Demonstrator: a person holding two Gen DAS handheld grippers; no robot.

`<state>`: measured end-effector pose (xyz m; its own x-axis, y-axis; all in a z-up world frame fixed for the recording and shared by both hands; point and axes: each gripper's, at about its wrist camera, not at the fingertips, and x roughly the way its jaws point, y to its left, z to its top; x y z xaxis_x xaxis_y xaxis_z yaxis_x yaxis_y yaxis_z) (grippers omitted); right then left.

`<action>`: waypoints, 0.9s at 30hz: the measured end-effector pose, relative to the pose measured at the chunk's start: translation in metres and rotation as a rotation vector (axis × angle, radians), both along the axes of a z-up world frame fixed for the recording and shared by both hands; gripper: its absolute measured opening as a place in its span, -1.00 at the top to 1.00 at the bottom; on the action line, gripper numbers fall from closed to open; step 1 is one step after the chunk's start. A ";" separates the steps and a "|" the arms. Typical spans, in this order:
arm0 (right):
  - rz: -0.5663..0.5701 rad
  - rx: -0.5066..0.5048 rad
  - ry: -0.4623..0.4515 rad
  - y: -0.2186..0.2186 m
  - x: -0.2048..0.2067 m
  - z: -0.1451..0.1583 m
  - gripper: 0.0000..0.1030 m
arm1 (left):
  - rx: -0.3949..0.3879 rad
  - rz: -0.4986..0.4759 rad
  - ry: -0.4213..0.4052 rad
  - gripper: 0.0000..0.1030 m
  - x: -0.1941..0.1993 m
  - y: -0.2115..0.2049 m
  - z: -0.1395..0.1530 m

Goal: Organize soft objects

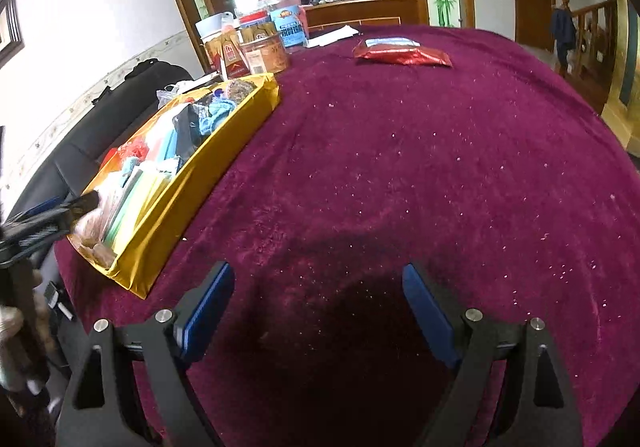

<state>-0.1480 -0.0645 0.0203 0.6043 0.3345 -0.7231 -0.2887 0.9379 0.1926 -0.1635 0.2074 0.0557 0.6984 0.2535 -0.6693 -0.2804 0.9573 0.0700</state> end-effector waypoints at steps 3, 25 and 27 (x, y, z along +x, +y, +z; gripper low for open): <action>0.012 0.001 0.002 0.002 0.000 -0.001 -0.66 | 0.049 -0.015 0.068 -0.92 0.019 -0.006 -0.015; 0.014 0.019 0.043 0.002 0.002 -0.007 -0.66 | 0.190 -0.169 0.201 -0.92 0.102 -0.035 -0.019; 0.018 0.015 0.041 0.002 0.001 -0.008 -0.66 | 0.143 -0.167 0.196 -0.92 0.102 -0.028 -0.016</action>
<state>-0.1465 -0.0621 0.0127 0.5679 0.3560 -0.7421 -0.2967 0.9295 0.2189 -0.0615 0.1794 0.0395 0.5992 0.2472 -0.7615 -0.0877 0.9657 0.2445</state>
